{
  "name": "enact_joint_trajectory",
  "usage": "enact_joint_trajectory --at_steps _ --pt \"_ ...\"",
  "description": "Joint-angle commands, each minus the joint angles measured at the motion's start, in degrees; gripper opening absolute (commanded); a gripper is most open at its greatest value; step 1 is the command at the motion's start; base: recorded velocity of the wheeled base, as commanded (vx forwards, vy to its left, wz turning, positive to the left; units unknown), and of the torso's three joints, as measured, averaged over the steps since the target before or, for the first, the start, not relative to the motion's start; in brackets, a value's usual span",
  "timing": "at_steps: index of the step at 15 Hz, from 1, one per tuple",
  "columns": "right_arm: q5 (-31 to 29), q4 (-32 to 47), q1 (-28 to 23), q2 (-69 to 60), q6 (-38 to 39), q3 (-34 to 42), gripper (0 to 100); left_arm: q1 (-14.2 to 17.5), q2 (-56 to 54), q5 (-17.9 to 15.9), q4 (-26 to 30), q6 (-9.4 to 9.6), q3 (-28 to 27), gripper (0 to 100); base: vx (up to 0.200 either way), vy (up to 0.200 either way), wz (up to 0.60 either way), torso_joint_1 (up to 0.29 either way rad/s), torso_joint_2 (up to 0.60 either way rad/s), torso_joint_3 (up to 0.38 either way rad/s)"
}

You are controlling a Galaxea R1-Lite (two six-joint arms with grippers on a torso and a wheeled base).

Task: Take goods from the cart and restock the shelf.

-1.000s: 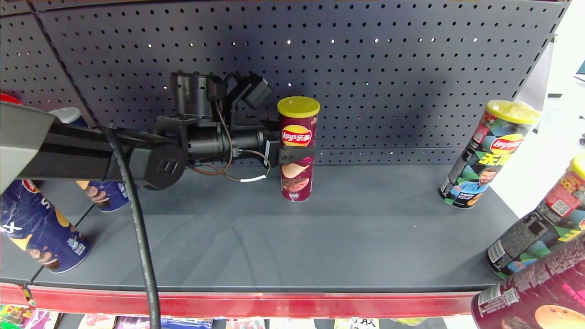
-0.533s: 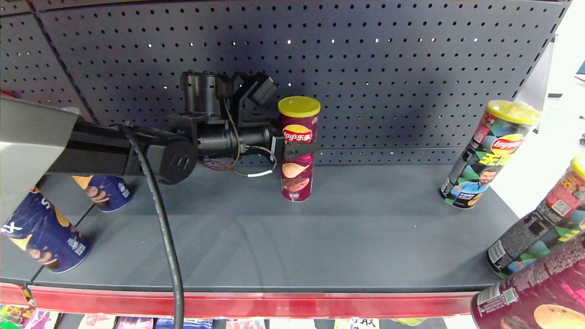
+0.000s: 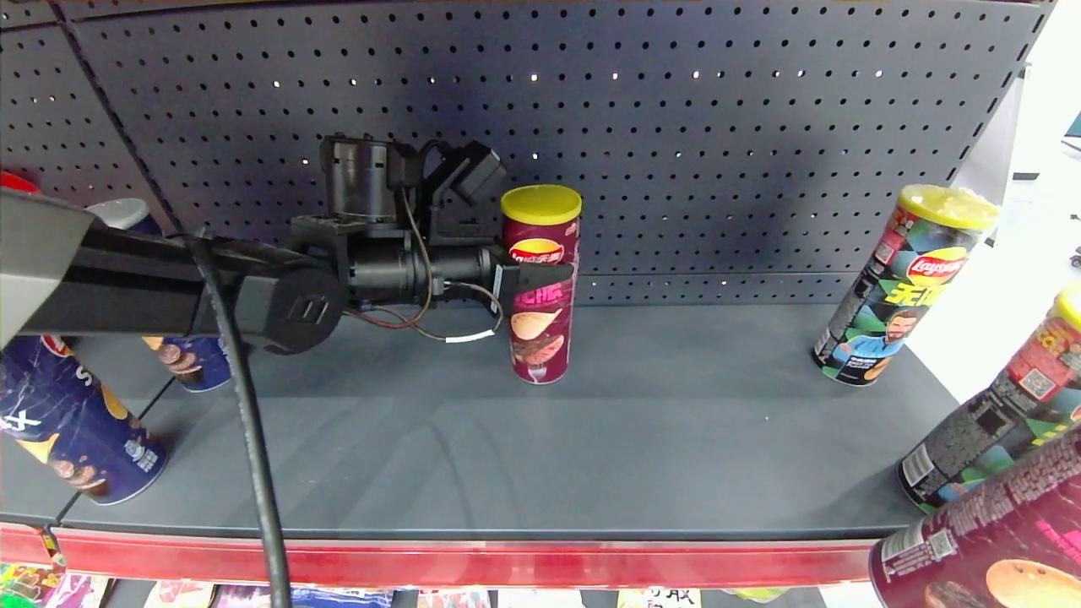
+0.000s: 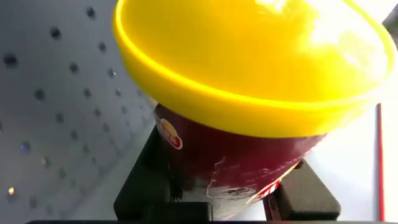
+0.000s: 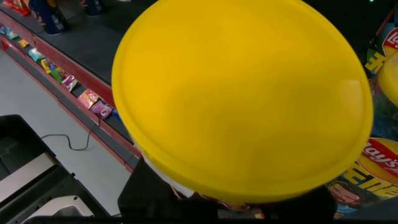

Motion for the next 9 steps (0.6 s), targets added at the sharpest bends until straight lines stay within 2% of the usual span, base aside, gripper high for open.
enact_joint_trajectory --at_steps 1,3,4,5,9 --pt "0.02 -0.03 0.04 0.08 -0.04 0.04 0 -1.48 -7.12 0.32 0.01 -0.6 6.03 0 0.0 0.0 0.0 0.0 0.0 0.0" --pt "0.1 -0.03 0.04 0.08 -0.04 0.04 0 -2.62 -9.84 0.5 -0.25 -1.12 9.81 0 0.0 0.0 0.0 0.0 0.0 0.0" --pt "0.19 -0.03 0.04 0.17 -0.04 -0.04 0 -3.5 -13.01 0.58 -0.51 -1.04 15.35 0 0.0 0.0 0.0 0.0 0.0 0.0" --pt "0.19 -0.03 0.04 0.26 -0.04 -0.04 0 -4.21 -14.76 0.94 -0.69 -0.95 18.43 0 0.0 0.0 0.0 0.0 0.0 0.0" --pt "0.19 -0.03 0.04 0.17 -0.04 -0.04 0 -4.65 -19.69 1.73 -0.69 -0.77 25.19 0 0.0 0.0 0.0 0.0 0.0 0.0"
